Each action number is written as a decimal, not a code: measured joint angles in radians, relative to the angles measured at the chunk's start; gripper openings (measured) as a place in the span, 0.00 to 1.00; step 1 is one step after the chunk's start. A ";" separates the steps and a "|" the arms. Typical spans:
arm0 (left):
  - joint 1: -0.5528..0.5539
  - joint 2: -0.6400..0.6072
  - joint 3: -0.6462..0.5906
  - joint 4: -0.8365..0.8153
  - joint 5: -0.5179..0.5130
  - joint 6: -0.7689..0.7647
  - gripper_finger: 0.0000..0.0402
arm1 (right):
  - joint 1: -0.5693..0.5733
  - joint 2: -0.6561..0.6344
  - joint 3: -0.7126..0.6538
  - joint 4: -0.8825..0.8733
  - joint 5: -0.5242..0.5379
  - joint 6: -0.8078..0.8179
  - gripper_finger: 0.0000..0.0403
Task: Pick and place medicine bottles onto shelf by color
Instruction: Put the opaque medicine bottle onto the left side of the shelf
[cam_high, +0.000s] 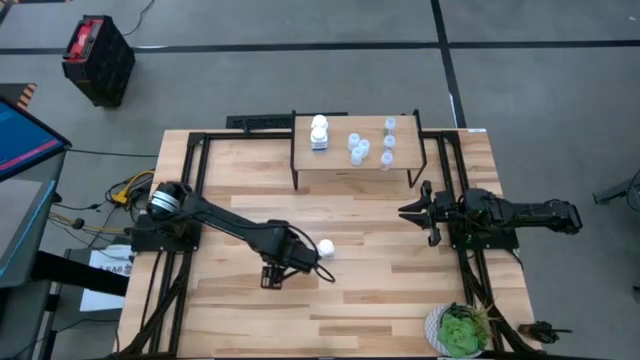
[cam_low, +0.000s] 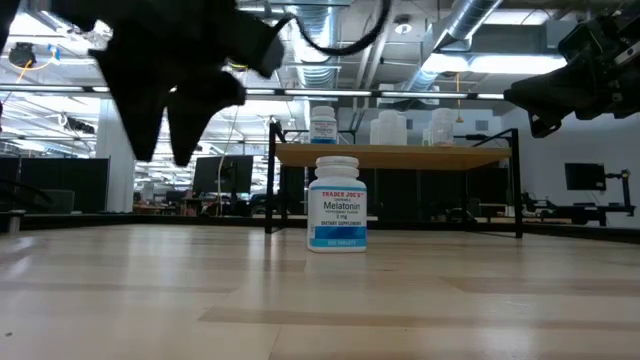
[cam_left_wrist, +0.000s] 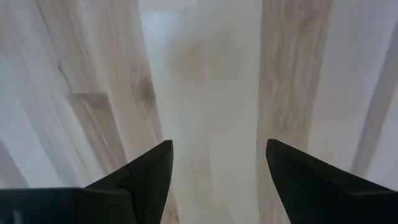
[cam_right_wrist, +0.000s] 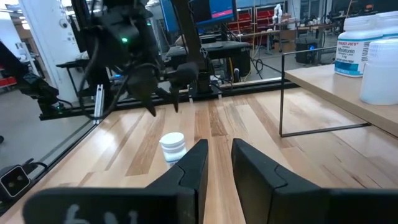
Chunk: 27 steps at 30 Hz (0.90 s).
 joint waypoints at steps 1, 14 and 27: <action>0.000 -0.020 -0.028 0.018 0.003 -0.003 0.61 | 0.000 0.000 0.000 0.000 0.000 0.000 0.24; -0.015 -0.291 -0.406 0.722 -0.124 -0.088 0.61 | 0.000 0.000 0.000 0.000 0.000 0.000 0.24; -0.015 -0.285 -0.518 1.078 -0.362 -0.086 0.61 | 0.000 0.000 0.000 0.000 0.000 0.000 0.24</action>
